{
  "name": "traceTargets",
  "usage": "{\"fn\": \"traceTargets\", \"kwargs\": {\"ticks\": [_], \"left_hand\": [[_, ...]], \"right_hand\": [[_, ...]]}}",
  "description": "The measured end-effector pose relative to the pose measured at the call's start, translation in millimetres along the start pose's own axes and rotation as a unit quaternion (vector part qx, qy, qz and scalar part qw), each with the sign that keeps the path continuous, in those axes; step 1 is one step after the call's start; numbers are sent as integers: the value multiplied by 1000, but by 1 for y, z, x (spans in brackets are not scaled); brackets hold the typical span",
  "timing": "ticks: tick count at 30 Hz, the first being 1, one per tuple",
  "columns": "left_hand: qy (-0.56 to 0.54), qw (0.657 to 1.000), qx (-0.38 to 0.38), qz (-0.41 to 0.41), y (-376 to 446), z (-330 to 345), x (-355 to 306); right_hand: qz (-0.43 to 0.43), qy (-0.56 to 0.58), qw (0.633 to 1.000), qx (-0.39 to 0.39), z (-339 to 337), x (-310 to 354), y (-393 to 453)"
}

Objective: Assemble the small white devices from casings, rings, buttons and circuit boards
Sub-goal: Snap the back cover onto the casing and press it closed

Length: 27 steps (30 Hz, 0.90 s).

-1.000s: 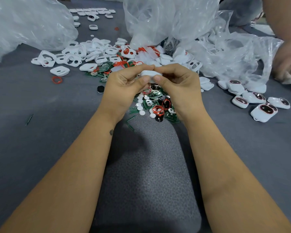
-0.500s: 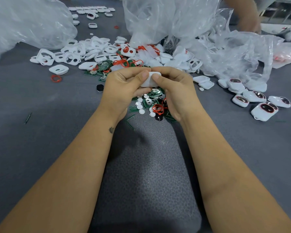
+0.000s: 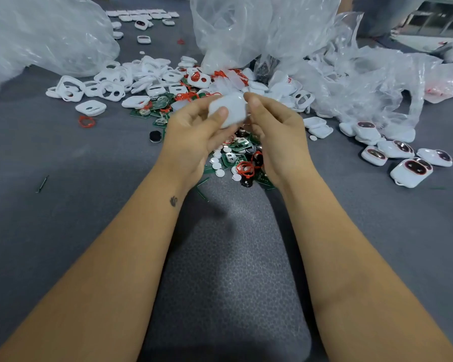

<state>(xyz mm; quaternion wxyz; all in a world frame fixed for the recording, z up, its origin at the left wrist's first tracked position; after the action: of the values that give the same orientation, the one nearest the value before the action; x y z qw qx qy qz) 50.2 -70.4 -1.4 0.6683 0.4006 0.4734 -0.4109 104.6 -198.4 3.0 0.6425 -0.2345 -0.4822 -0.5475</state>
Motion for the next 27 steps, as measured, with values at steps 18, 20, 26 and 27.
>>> {"fn": "traceTargets", "kwargs": {"ticks": [18, 20, 26, 27], "left_hand": [[169, 981, -15, 95, 1, -11, -2], [140, 987, -5, 76, 0, -11, -3], [165, 981, -6, 98, -2, -10, -5], [171, 980, -6, 104, -3, -10, -6]], "right_hand": [[-84, -175, 978, 72, 5, 4, -4], [-82, -142, 984, 73, 3, 5, -4], [-79, -122, 986, 80, 6, 7, -6], [-82, -120, 986, 80, 6, 7, -7]]}}
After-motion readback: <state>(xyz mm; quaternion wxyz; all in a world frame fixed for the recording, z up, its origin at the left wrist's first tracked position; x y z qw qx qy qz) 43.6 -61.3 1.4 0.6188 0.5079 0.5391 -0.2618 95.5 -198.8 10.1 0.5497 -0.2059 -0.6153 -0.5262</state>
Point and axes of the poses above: each hand's wrist, its own y-axis towards the middle knuckle, its own z-axis out of the palm, x = y × z, the point moved 2 cm from there along y, towards the middle knuckle, and after that the axes turned 14 degrees about y, right-handed, at the moved point
